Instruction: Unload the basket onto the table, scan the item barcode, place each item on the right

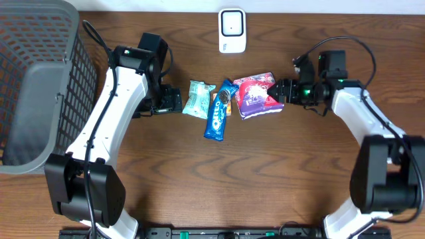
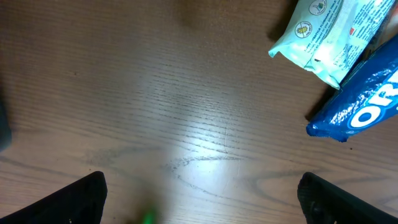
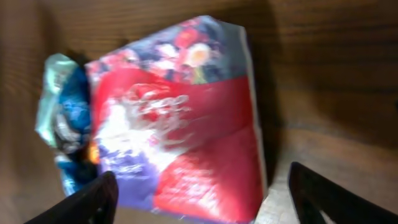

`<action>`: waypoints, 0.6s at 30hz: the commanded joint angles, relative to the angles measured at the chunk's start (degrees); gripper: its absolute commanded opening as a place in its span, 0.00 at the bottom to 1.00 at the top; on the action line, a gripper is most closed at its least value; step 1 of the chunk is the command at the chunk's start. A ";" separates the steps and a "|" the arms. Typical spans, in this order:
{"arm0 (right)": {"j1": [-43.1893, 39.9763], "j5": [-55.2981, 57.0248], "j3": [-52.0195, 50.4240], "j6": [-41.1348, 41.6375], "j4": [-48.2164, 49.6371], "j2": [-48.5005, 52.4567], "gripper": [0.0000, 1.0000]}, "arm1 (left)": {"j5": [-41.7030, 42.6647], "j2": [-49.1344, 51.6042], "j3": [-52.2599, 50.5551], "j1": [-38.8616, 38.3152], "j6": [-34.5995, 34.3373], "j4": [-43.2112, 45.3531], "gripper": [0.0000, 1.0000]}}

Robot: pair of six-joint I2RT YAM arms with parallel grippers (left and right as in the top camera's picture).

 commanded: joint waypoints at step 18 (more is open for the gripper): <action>0.94 17.31 4.85 -2.75 -5.90 -7.65 0.01 | -0.52 -0.35 0.39 0.02 0.15 -0.22 0.98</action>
